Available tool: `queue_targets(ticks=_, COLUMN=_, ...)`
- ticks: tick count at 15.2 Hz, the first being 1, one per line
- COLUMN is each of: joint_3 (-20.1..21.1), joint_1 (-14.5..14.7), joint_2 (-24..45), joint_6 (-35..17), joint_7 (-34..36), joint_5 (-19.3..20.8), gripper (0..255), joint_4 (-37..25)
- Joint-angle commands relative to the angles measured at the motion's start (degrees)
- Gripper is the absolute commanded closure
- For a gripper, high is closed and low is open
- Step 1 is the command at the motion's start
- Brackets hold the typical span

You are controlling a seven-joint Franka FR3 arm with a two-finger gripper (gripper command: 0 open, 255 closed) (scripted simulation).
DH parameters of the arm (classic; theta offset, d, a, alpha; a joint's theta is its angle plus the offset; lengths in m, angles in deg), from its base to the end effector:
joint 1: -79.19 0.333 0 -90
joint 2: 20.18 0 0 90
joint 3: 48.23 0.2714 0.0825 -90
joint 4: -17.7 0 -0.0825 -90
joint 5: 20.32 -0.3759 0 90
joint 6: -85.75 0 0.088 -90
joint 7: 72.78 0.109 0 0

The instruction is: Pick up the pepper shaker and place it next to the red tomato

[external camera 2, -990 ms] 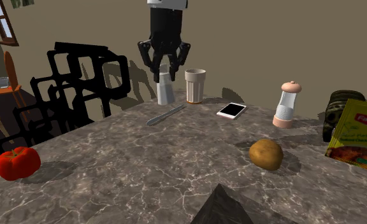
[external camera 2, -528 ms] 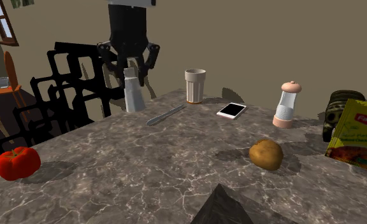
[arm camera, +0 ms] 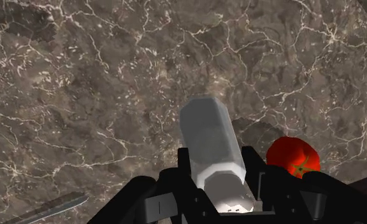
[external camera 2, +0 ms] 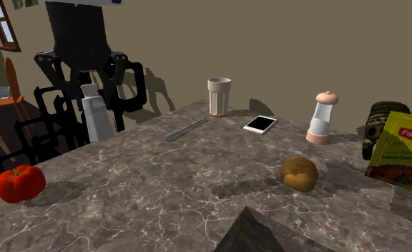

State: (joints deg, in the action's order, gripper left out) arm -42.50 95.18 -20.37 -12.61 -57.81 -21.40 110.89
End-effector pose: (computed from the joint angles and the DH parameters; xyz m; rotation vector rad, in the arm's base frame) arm 0.5187 0.2086 0.5671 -3.0868 -0.1792 -0.1284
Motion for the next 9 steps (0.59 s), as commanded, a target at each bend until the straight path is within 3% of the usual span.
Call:
queue_targets(ticks=1, joint_3=1.37, joint_1=1.36, joint_2=0.74, joint_6=0.52, joint_7=2.86, joint_5=0.35, gripper=255, joint_4=-1.33)
queue_targets(ticks=5, joint_3=4.41, joint_1=4.64, joint_2=4.22, joint_6=1.34, joint_7=9.23, joint_5=1.6, gripper=255, joint_4=-5.63)
queue_targets(ticks=9, joint_3=4.33, joint_1=4.61, joint_2=3.57, joint_6=-1.95, joint_7=9.14, joint_5=1.47, gripper=255, joint_4=-1.69)
